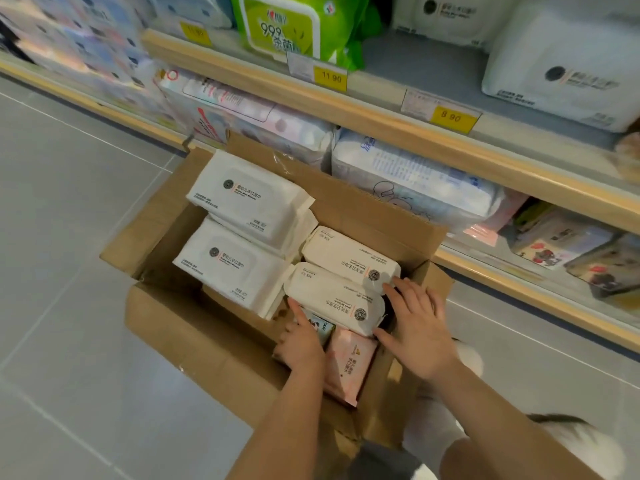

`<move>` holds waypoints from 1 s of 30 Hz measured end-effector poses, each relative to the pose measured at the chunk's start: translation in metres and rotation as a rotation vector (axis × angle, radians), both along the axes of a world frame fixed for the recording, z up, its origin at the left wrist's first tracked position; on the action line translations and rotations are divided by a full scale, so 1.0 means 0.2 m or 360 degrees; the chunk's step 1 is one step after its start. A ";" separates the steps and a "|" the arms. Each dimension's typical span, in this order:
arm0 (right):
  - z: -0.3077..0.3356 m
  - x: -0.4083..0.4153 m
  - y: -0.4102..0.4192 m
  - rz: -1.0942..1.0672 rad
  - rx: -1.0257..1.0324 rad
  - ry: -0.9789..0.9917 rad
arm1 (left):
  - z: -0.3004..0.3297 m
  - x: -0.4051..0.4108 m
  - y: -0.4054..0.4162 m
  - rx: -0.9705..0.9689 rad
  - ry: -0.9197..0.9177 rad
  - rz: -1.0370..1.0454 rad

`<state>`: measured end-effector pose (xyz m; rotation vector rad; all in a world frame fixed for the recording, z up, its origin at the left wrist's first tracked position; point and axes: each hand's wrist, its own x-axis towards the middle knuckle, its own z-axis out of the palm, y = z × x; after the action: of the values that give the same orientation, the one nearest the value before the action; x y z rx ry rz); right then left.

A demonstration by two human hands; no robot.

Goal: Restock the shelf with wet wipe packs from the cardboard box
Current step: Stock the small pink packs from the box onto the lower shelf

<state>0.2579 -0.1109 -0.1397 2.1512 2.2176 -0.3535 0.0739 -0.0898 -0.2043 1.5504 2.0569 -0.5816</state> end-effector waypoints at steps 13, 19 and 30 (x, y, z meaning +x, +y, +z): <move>0.15 -0.03 0.01 -0.0012 -0.0156 0.0332 | 0.45 -0.17 0.09 0.0425 -0.0322 -0.0212; 0.30 -0.17 0.09 -0.0705 -0.0382 0.1557 | 0.64 -0.01 0.08 0.0781 -0.0927 -0.0469; 0.34 0.20 0.04 -0.1549 -0.0060 0.2089 | 0.28 -0.02 -0.08 0.0118 -0.0798 -0.0781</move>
<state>0.2982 -0.1038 -0.0723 3.2474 0.8845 -2.2757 0.0706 -0.1060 -0.1475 2.0150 1.3450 -0.2407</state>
